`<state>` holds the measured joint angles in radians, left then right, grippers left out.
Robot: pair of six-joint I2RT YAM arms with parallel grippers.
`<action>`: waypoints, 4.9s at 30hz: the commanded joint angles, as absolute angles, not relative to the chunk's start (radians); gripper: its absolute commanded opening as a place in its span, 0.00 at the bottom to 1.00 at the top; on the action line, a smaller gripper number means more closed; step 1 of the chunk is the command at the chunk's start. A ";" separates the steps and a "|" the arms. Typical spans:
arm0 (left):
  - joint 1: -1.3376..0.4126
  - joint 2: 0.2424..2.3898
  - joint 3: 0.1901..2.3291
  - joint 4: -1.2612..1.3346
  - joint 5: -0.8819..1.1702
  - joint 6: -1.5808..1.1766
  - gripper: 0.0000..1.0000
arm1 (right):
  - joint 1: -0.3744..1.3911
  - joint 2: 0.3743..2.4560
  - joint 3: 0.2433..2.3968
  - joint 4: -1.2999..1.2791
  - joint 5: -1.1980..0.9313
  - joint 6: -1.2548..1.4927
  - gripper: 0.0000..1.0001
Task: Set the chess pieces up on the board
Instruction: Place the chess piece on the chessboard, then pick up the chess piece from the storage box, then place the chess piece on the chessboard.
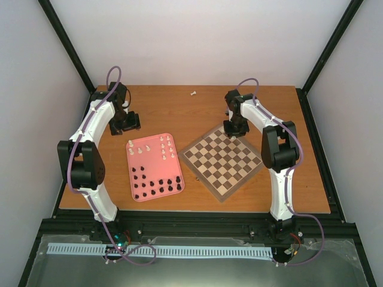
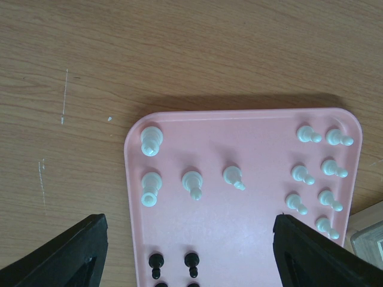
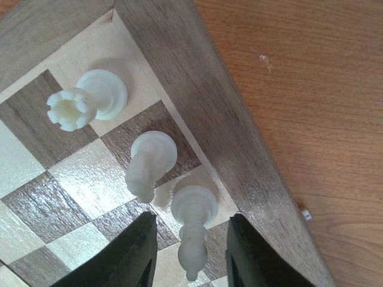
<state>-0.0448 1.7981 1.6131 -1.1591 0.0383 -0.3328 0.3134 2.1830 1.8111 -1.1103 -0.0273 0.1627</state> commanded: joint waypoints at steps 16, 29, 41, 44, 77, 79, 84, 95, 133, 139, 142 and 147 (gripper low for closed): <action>-0.038 1.809 1.552 -1.105 0.020 -0.340 0.79 | 0.307 1.956 1.843 -1.165 -0.040 0.150 0.65; -0.032 1.905 1.508 -1.041 -0.026 -0.375 0.68 | 0.308 1.952 1.874 -1.183 -0.086 0.149 0.66; -0.005 2.002 1.547 -1.023 -0.025 -0.367 0.59 | 0.308 1.961 1.876 -1.187 -0.076 0.145 0.66; -0.003 2.020 1.557 -1.025 -0.023 -0.366 0.57 | 0.308 1.963 1.874 -1.189 -0.070 0.145 0.66; -0.002 2.026 1.591 -1.055 0.003 -0.354 0.15 | 0.308 1.984 1.858 -1.186 -0.066 0.151 0.66; -0.003 2.003 1.605 -1.068 0.000 -0.355 0.15 | 0.307 1.975 1.849 -1.177 -0.066 0.157 0.66; -0.006 1.941 1.669 -1.095 0.042 -0.359 0.15 | 0.308 1.967 1.846 -1.168 -0.082 0.176 0.66; -0.267 1.958 1.895 -1.214 0.066 -0.356 0.16 | 0.266 1.942 1.815 -1.147 -0.017 0.245 0.66; -0.854 2.401 2.314 -1.308 0.098 -0.331 0.27 | 0.110 1.643 1.384 -0.997 -0.066 0.262 0.67; -0.856 2.386 2.314 -1.309 0.090 -0.329 0.47 | 0.110 1.629 1.375 -0.997 -0.063 0.260 0.67; -0.856 2.353 2.316 -1.308 0.053 -0.328 0.56 | 0.111 1.614 1.370 -0.999 -0.051 0.251 0.69; -0.845 2.267 2.307 -1.314 -0.006 -0.318 0.65 | 0.115 1.590 1.362 -1.008 -0.054 0.247 0.69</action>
<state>-0.8444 2.3848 2.2860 -1.2991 0.0547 -0.3305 0.1181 1.6310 1.3731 -1.0054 -0.0612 0.2550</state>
